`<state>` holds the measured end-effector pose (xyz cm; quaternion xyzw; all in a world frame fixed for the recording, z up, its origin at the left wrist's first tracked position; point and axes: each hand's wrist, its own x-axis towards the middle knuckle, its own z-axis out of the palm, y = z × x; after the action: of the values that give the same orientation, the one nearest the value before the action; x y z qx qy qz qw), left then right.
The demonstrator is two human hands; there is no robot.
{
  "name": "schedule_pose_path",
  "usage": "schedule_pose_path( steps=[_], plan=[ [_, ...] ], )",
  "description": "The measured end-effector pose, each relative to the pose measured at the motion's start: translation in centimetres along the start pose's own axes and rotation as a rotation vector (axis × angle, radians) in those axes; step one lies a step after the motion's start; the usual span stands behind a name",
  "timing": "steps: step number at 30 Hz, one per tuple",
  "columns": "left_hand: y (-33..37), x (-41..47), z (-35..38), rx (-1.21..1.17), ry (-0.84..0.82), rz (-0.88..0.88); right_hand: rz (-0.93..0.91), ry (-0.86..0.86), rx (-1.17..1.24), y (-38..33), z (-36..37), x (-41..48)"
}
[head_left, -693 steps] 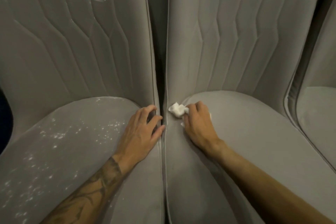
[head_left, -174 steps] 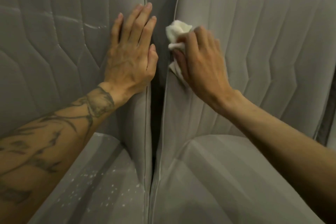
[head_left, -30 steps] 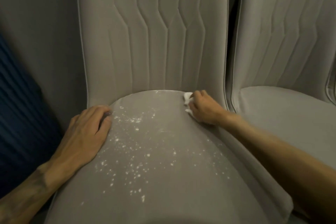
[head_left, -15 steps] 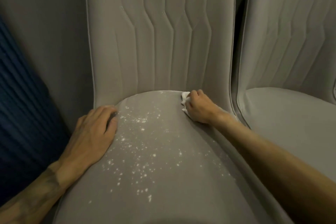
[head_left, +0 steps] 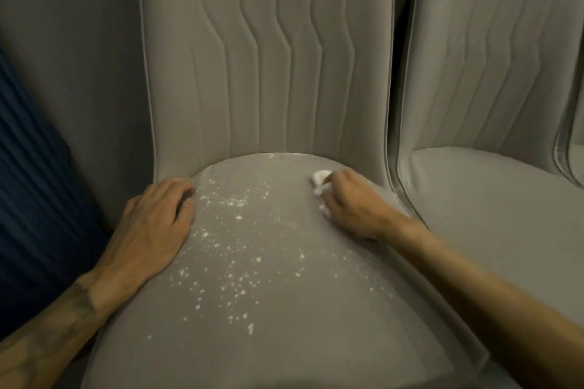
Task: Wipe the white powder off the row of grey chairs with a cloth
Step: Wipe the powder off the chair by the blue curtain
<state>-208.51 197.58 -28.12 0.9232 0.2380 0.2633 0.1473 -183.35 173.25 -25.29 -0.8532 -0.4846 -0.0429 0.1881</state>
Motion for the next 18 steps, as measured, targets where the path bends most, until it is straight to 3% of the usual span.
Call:
schedule_pose_path(
  steps=[3, 5, 8, 10, 12, 16, 18],
  plan=[
    [-0.1, 0.0, 0.0, -0.008, 0.000, 0.008, -0.277, -0.075, 0.043, -2.0, -0.5, -3.3],
    [-0.1, 0.0, -0.1, -0.009, -0.007, 0.008, -0.298, -0.086, -0.052, 0.0, -1.5, -3.2],
    [0.2, 0.0, -0.3, -0.006, -0.023, -0.006, 0.020, -0.014, -0.047, 4.3, -2.4, -1.4],
    [0.1, 0.0, -0.3, 0.006, -0.024, -0.016, 0.117, 0.039, -0.052, 3.8, -2.1, -1.1],
    [0.1, 0.0, -0.2, 0.007, -0.009, -0.013, 0.044, 0.023, -0.015, 1.1, -1.5, -2.7],
    [0.0, -0.1, -0.2, -0.031, -0.016, -0.005, -0.327, -0.038, 0.063, -2.2, -1.4, -7.8],
    [0.0, -0.2, -0.3, -0.031, -0.025, -0.007, -0.318, -0.044, 0.023, -0.5, -2.3, -7.3]
  ],
)
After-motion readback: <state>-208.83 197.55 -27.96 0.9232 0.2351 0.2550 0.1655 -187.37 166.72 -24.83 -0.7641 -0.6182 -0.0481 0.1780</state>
